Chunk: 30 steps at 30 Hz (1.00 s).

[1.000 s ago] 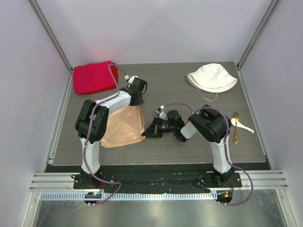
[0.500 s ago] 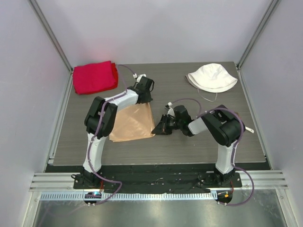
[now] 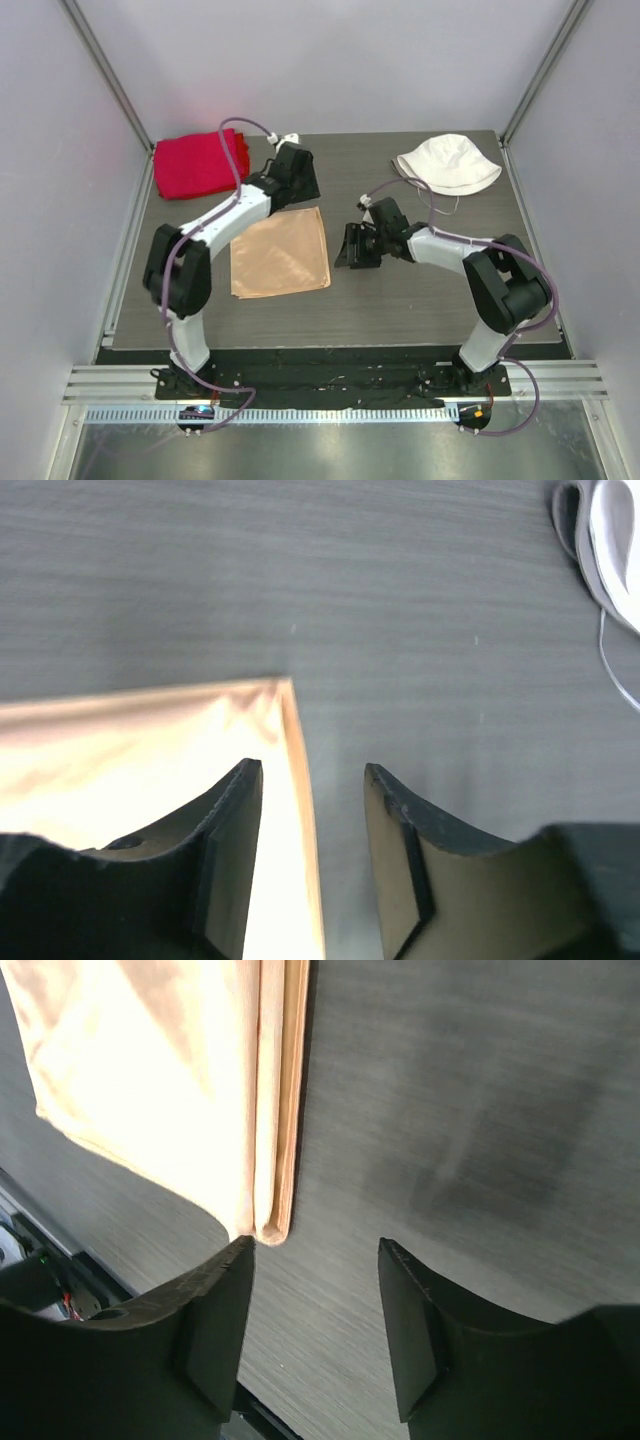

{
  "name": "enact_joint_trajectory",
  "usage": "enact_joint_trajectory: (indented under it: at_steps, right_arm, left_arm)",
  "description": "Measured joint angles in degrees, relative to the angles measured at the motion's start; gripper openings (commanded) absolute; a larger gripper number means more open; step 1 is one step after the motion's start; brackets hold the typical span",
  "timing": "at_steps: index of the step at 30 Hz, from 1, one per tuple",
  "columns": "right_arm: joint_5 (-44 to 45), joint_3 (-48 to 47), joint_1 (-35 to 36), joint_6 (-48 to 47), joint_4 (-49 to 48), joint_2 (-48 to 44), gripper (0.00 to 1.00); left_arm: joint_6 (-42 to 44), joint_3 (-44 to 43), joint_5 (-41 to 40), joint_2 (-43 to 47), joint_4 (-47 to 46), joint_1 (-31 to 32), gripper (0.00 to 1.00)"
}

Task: Fold the napkin into a case and place the utensils inside
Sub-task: Turn over the upper triangle folded napkin at the center of the board, then smooth out the lower triangle-folded napkin at the center of the board.

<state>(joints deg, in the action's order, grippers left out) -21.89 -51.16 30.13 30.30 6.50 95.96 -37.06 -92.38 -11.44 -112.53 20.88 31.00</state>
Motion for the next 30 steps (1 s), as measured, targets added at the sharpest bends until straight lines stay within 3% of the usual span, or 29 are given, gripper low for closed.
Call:
enact_joint_trajectory:
  at_steps: [2, 6, 7, 9, 10, 12, 16, 22, 27, 30]
  right_arm:
    - [0.28, -3.34, -1.09, -0.13, 1.84, 1.75, 0.48]
    - [-0.17, -12.28, -3.30, -0.17, 2.93, 7.96, 0.31]
    - [-0.46, -15.54, -3.65, -0.02, 3.23, 10.34, 0.22]
    - [-0.98, -22.21, -4.20, -0.02, 2.97, 15.23, 0.15]
    - [-1.42, -25.22, -4.31, 0.04, 2.93, 17.40, 0.07]
    - [-2.23, -31.36, -4.35, 0.00, 2.40, 22.01, 0.02]
    - [-3.98, -41.53, -4.33, 0.07, 2.51, 29.88, 0.01]
    - [-5.25, -46.69, -4.33, 0.04, 2.86, 35.78, 0.01]
    - [-5.42, -46.64, -4.39, -0.02, 4.07, 36.57, 0.01]
    - [-5.42, -46.47, -4.66, -0.24, 3.89, 36.57, 0.01]
  left_arm:
    - [-0.11, 6.34, 0.13, 7.10, -0.35, 0.00, 0.34]
    - [-2.01, 18.84, 1.05, 18.93, -1.49, 0.07, 0.33]
    - [-2.89, 21.97, 1.62, 20.87, -2.29, 0.39, 0.33]
    - [-3.91, 26.10, 2.12, 22.14, -3.50, 1.22, 0.34]
    - [-4.55, 27.80, 2.40, 22.03, -4.20, 1.84, 0.34]
    - [-5.05, 29.79, 2.82, 20.98, -4.63, 2.69, 0.36]
    - [-4.90, 26.08, 3.85, 15.15, -4.26, 2.80, 0.45]
    - [-3.56, 9.84, 2.91, 3.50, -3.85, 1.29, 0.32]
    - [-1.97, 5.09, 1.51, -1.07, -2.93, 0.76, 0.26]
    - [-1.29, 3.39, 1.01, -3.37, -2.03, 0.72, 0.29]
